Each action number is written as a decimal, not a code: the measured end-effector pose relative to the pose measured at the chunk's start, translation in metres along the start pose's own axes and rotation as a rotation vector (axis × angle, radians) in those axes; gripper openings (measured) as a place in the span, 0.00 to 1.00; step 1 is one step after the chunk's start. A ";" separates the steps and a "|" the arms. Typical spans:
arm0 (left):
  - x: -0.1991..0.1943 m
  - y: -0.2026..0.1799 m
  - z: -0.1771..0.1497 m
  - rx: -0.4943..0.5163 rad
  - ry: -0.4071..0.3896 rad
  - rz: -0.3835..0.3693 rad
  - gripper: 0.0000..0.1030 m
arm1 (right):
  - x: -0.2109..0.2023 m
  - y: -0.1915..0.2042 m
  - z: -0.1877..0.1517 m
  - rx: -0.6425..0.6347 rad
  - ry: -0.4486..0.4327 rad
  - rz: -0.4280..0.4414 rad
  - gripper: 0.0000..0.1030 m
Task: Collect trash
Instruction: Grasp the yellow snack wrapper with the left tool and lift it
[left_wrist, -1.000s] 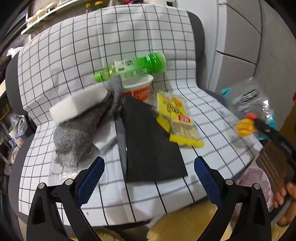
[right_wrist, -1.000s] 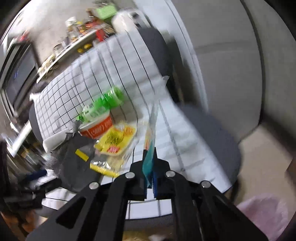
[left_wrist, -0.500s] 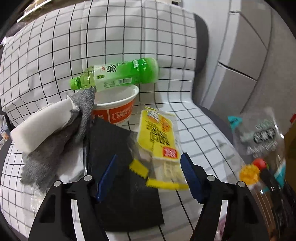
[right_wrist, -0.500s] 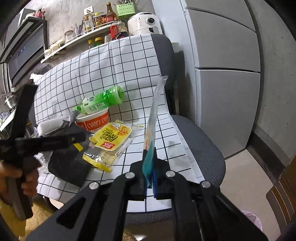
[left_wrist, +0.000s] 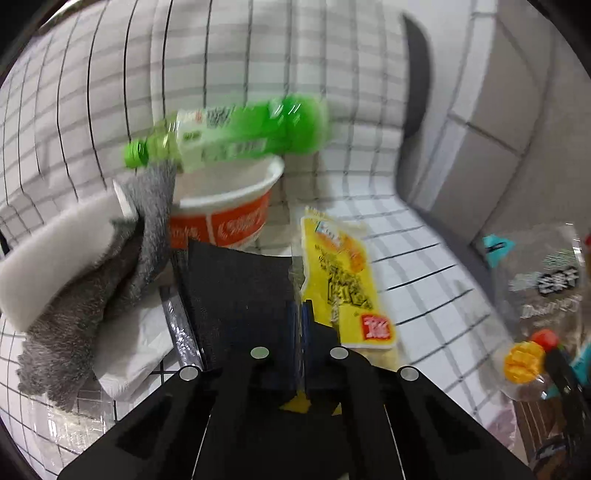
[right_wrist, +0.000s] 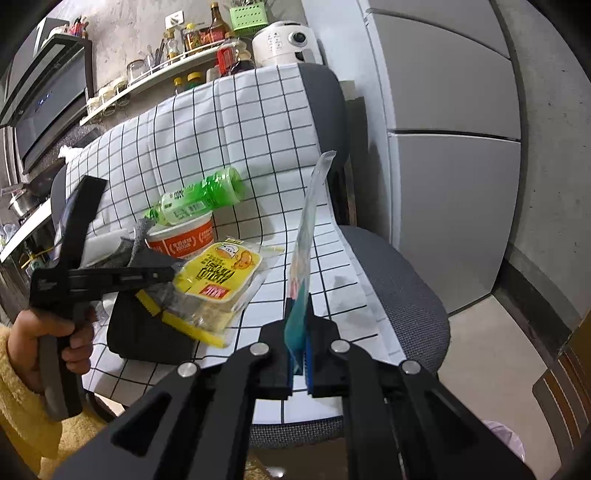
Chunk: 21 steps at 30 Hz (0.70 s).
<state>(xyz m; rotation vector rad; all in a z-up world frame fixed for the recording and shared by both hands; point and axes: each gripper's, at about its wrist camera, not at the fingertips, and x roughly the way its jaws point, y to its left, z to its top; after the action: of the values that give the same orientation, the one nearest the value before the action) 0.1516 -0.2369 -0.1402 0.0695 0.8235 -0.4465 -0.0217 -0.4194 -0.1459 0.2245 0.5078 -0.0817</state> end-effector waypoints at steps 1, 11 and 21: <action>-0.013 -0.004 -0.002 0.016 -0.038 -0.025 0.02 | -0.003 -0.001 0.000 0.005 -0.005 -0.001 0.04; -0.088 -0.001 -0.007 0.028 -0.227 -0.181 0.02 | -0.045 -0.001 0.002 0.025 -0.048 -0.043 0.04; -0.154 -0.036 -0.023 0.134 -0.339 -0.361 0.02 | -0.101 -0.023 0.002 0.055 -0.105 -0.162 0.04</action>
<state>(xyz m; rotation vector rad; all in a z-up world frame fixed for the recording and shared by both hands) 0.0299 -0.2090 -0.0408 -0.0323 0.4693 -0.8298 -0.1122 -0.4404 -0.0988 0.2309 0.4190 -0.2646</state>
